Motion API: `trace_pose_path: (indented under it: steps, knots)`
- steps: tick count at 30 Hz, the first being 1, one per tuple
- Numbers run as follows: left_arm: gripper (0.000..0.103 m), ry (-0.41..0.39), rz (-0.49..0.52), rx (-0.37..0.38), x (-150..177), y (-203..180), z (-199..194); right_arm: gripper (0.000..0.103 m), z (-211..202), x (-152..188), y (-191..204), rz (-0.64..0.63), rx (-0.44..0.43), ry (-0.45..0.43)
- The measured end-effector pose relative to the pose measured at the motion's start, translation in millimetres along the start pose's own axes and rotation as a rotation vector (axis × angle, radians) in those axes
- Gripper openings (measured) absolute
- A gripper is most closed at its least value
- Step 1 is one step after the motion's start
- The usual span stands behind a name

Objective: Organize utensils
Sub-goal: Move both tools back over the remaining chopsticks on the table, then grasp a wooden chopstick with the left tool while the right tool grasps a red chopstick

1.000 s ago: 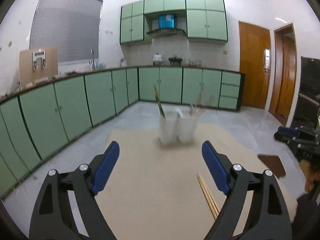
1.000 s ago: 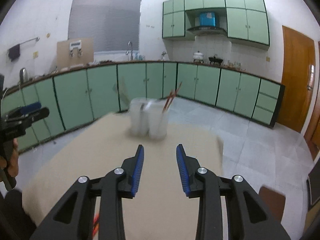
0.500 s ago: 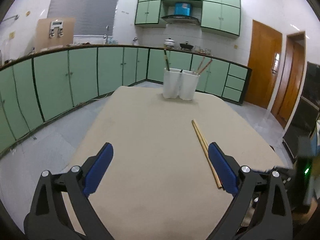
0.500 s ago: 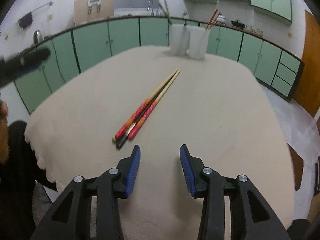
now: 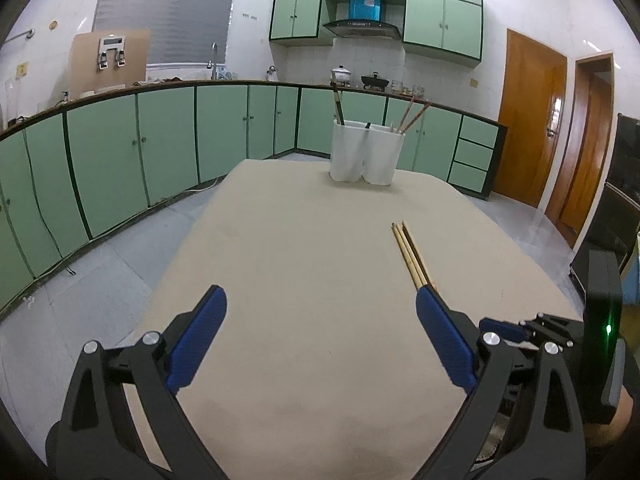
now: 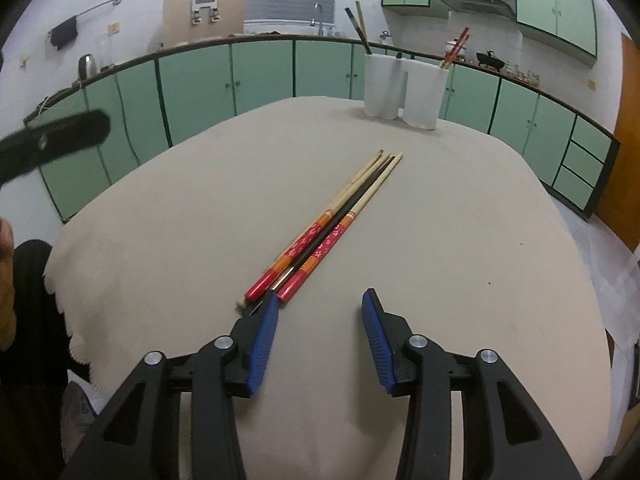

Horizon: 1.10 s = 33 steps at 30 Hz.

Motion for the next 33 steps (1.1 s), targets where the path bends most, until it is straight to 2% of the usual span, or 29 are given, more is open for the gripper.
trace_pose_path:
  steps: [4, 11, 16, 20, 27, 29, 33]
  knots:
    - [0.093, 0.018, 0.014, -0.002, 4.1, -3.0, 5.5, 0.043, 2.4, -3.9, -16.0, 0.049, 0.05, 0.001]
    - [0.093, 0.062, 0.05, 0.036, 18.2, -16.8, 18.8, 0.045, -6.5, 2.1, -39.8, 0.101, 0.073, 0.007]
    - [0.093, 0.125, 0.138, 0.09, 37.7, -45.6, 33.6, 0.045, -12.8, 6.5, -47.7, 0.131, 0.069, 0.007]
    - [0.093, 0.15, 0.211, 0.085, 45.1, -64.8, 49.0, 0.046, -16.4, 7.1, -53.0, 0.147, 0.065, 0.003]
    - [0.093, 0.174, 0.215, 0.074, 49.4, -72.5, 64.0, 0.047, -16.2, 7.5, -58.6, 0.157, 0.062, 0.001]
    - [0.093, 0.186, 0.208, 0.047, 49.1, -68.9, 68.2, 0.047, -14.7, 7.4, -59.1, 0.159, 0.06, 0.002]
    - [0.093, 0.196, 0.148, 0.03, 45.9, -58.1, 69.3, 0.047, -13.0, 6.0, -56.8, 0.154, 0.056, 0.003]
Point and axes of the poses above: each gripper's, at about its wrist camera, not at the fingertips, and z roughly the way its jaws point, y to its left, x to its underside, the point moved 1 cm from there along z, roughly the way its jaws point, and after that the axes turned 4 degrees about -x, right-handed, at the moved point
